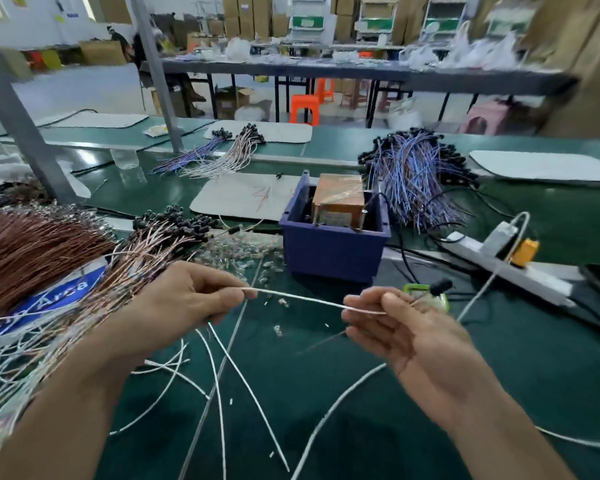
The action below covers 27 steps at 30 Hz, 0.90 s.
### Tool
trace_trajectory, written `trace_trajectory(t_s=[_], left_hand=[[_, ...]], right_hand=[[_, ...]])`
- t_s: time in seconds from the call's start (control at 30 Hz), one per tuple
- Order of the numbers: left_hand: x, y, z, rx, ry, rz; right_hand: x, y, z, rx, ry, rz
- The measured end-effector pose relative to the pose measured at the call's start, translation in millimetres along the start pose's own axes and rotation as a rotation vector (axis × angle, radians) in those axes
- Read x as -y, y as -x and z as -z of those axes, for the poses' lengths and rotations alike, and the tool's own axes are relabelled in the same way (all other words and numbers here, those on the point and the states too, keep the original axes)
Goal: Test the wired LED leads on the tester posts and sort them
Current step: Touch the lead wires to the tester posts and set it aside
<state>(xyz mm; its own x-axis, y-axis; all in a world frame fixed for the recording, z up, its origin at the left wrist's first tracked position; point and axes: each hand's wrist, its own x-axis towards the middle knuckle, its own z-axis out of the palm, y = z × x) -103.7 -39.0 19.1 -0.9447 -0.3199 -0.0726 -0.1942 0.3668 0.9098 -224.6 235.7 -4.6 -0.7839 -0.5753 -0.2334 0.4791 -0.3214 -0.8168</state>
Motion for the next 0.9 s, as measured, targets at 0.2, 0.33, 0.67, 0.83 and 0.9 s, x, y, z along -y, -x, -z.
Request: trace_trajectory(t_s=[0.2,0.33,0.67,0.83,0.9], left_hand=[[1,-29,-57,-0.501,-0.559,0.131],[-4,-38,-78,-0.325,-0.465,0.009],[-12,-46,-132,-0.025,-0.026,-0.19],[5,-48,-112,-0.17,0.157,-0.117],[11,-49,-102,-0.216,0.203,-0.087]], right_hand=[[-1,7,47,-0.315,0.161,-0.1],[17,20,47,-0.188,0.909,-0.162],[-5,-26,-7,0.185,1.304,0.261],[2,-43,14,-0.028,1.075,0.205],[7,-43,21,-0.091,0.801,0.15]])
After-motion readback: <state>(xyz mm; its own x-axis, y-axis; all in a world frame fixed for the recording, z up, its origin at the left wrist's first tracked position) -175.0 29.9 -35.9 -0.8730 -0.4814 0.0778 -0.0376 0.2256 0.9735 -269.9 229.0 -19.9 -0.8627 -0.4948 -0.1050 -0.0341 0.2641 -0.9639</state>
